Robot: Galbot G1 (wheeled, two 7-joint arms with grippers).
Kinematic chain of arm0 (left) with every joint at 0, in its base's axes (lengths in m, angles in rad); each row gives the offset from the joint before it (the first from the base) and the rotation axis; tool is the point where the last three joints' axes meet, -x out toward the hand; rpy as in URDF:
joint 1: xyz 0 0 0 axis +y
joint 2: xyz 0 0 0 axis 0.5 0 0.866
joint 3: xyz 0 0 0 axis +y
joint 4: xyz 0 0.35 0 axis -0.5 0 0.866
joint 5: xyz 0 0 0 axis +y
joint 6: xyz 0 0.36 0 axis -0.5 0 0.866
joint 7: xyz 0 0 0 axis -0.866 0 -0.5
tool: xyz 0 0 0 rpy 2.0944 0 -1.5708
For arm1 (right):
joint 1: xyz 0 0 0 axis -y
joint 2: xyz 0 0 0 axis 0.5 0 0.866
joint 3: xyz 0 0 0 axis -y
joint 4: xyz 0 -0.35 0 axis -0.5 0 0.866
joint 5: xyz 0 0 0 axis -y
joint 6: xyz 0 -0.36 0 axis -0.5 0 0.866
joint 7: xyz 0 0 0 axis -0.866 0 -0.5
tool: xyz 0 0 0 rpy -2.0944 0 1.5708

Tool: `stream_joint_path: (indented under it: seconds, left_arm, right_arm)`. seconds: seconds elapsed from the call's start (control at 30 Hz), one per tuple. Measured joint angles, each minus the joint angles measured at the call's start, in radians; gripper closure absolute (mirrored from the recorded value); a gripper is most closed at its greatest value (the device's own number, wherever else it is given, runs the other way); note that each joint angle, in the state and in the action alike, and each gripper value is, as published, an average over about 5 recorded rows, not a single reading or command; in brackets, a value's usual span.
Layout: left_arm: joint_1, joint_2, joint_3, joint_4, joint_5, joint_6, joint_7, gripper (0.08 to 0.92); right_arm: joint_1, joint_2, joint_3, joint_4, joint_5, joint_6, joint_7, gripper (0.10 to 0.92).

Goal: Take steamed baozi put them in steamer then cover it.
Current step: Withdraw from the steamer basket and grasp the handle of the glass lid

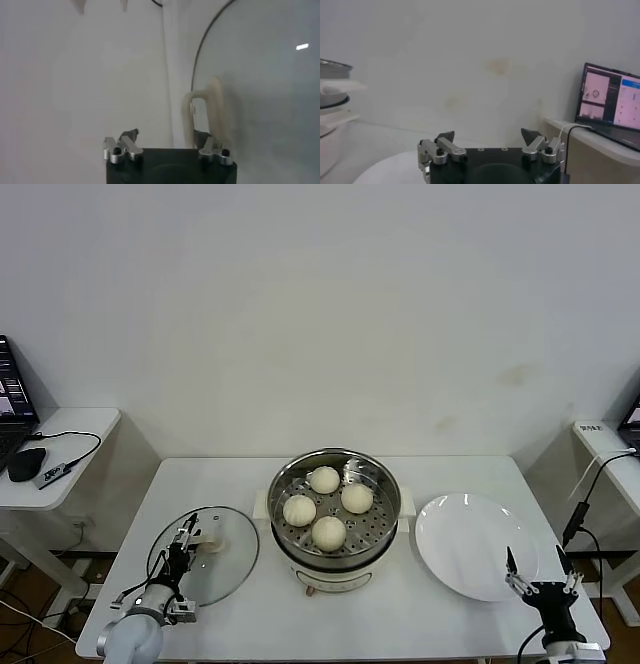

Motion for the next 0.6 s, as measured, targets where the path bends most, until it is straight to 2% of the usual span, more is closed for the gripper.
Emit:
stream_joint_path:
  seconds: [0.43,0.6]
  left_arm:
    - [-0.006,-0.015,-0.003,0.023,-0.014,-0.006,-0.026,0.761]
    - [0.003,-0.018,-0.012,0.018,-0.021,-0.011,-0.051,0.852]
  right_arm:
    - [-0.010,0.006,-0.008,0.007,-0.011,0.008,0.000,0.203]
    - [-0.012,0.007,-0.009,0.010,-0.014,0.011,0.000,0.203]
